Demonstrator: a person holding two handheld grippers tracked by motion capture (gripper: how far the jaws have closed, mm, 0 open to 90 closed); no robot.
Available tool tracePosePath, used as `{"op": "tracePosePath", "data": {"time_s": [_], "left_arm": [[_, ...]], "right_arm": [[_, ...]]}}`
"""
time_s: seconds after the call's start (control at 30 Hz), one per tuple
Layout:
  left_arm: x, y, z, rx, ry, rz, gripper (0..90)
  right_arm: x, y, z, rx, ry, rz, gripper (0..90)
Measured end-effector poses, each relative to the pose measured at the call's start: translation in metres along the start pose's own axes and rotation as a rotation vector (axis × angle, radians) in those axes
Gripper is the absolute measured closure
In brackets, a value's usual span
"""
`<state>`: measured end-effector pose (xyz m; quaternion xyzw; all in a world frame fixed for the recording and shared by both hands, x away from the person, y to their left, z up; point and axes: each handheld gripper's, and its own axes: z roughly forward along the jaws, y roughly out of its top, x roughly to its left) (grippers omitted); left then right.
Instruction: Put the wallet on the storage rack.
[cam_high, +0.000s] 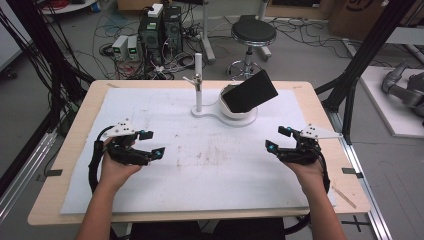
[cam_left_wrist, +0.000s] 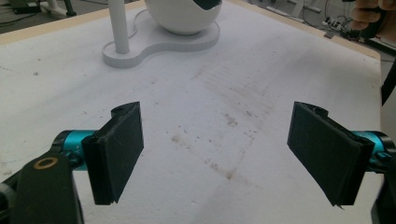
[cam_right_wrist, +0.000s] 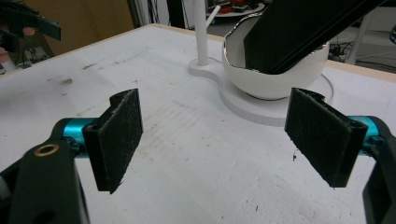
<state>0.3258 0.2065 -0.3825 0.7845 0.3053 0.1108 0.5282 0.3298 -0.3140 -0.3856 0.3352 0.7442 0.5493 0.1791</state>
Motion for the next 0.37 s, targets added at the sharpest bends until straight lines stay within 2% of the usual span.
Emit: {"op": "tracePosePath", "data": {"time_s": [0.37], "left_arm": [[0.0004,-0.0008,-0.0006,0.000,0.002,-0.001,18.4]], "right_arm": [[-0.0007,0.0004,0.0002,0.001,0.003,0.001,19.6]]}}
